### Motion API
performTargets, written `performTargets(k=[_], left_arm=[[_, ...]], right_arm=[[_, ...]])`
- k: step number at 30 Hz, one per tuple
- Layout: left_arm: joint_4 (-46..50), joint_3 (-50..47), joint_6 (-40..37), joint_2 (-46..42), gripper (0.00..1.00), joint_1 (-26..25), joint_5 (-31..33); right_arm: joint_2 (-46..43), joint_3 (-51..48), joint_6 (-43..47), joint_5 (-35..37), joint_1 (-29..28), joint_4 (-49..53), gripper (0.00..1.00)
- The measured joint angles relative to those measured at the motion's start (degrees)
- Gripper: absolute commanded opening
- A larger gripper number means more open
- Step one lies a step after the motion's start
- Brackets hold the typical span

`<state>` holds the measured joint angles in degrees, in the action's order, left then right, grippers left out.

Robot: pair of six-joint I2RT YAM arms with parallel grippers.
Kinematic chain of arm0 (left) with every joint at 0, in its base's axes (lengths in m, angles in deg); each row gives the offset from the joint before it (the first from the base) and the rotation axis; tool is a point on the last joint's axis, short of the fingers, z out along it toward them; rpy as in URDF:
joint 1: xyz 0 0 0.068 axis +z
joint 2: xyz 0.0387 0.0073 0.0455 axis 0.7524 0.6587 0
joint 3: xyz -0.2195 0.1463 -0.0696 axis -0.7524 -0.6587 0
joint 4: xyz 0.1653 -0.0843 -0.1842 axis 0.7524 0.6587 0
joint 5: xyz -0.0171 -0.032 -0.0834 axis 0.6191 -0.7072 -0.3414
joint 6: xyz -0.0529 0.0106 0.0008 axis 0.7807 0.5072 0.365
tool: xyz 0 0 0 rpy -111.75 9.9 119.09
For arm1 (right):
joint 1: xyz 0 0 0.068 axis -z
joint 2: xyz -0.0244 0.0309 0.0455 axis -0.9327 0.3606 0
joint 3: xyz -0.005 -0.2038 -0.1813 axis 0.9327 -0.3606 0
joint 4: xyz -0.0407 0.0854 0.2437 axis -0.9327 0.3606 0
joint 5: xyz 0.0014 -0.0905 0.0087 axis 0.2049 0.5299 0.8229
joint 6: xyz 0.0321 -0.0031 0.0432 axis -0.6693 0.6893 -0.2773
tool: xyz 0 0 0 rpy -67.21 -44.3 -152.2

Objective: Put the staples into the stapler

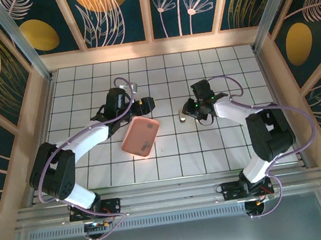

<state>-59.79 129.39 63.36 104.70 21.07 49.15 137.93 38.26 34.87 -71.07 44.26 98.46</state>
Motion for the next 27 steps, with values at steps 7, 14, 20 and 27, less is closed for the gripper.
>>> performTargets(k=[7, 14, 20, 27], left_arm=[[0.00, -0.04, -0.02, 0.00, 0.77, 0.63, 0.02], [0.04, -0.04, -0.04, 0.00, 0.77, 1.14, 0.17], [0.42, -0.04, -0.09, -0.02, 0.78, 1.42, 0.74], [0.74, -0.04, -0.13, -0.44, 0.79, 1.60, 1.55]], right_arm=[[4.15, -0.02, -0.02, -1.84, 0.00, -3.15, 0.28], [6.47, 1.18, 0.04, -2.62, -0.04, -6.19, 0.25], [5.95, 1.46, 0.63, -0.92, -0.22, -4.61, 0.38], [1.92, 2.10, 2.73, 1.88, 0.46, 1.86, 0.42]])
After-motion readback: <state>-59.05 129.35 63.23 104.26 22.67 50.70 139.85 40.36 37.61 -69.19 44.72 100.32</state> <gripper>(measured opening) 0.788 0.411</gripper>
